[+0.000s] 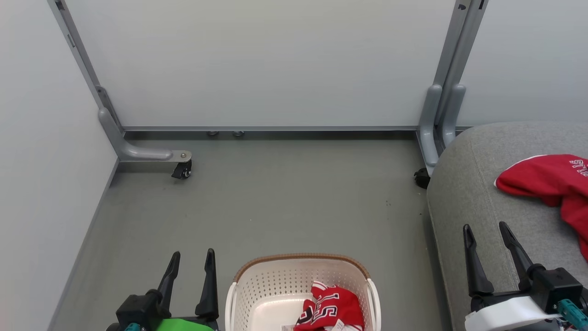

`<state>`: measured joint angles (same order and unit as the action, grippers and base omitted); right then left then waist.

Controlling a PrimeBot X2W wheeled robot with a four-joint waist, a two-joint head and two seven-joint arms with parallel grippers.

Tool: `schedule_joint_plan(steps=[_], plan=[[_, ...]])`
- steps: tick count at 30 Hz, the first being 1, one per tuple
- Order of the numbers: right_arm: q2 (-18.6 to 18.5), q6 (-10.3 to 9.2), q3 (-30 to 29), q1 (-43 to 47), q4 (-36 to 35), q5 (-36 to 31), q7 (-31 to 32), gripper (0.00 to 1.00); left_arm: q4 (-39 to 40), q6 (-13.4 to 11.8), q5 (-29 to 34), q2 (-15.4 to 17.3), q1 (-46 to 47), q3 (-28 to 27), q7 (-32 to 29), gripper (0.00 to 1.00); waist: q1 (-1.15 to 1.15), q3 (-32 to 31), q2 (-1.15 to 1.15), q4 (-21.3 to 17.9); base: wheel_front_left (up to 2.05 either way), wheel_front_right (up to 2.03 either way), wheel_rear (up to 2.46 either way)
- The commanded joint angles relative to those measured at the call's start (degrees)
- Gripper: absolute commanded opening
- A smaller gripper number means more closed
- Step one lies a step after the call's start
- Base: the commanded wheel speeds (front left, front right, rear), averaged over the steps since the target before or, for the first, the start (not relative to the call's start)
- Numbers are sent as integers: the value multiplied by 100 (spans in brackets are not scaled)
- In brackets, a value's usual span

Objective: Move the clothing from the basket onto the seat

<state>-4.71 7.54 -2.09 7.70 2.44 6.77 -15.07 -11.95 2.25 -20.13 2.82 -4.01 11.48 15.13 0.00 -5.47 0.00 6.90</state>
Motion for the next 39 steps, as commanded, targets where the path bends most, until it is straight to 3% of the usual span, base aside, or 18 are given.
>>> schedule_joint_plan(steps=[1,8,16,28,34,37,39], plan=[[-10,-10,4,-21,6,7,-15,100,-11,-3,-16,15,-30,13,3,100,0,7,0,-2,0,0,0],[-48,-10,-29,-126,-47,20,-15,100,-66,23,-37,15,-42,34,3,100,0,108,0,-102,0,0,0],[-166,-10,-213,-365,-270,47,-15,100,-426,139,62,15,200,333,2,100,0,639,0,-484,0,0,0],[-372,-10,-164,-1508,-908,-84,-15,100,-2168,381,478,19,1984,1075,1,100,0,2936,0,-1178,0,0,0],[-301,-10,-142,-1946,-1160,-75,-15,100,-3234,488,1161,26,3055,1693,3,100,0,3852,0,-1522,0,0,0],[-280,-10,-136,-2062,-1249,-75,-15,100,-3858,519,1545,68,3631,2261,3,100,0,4227,0,-1642,0,0,0],[-259,-10,-84,-2145,-1293,-78,-15,100,-4163,524,1545,64,3949,2513,3,100,0,4451,0,-1723,0,0,0]])
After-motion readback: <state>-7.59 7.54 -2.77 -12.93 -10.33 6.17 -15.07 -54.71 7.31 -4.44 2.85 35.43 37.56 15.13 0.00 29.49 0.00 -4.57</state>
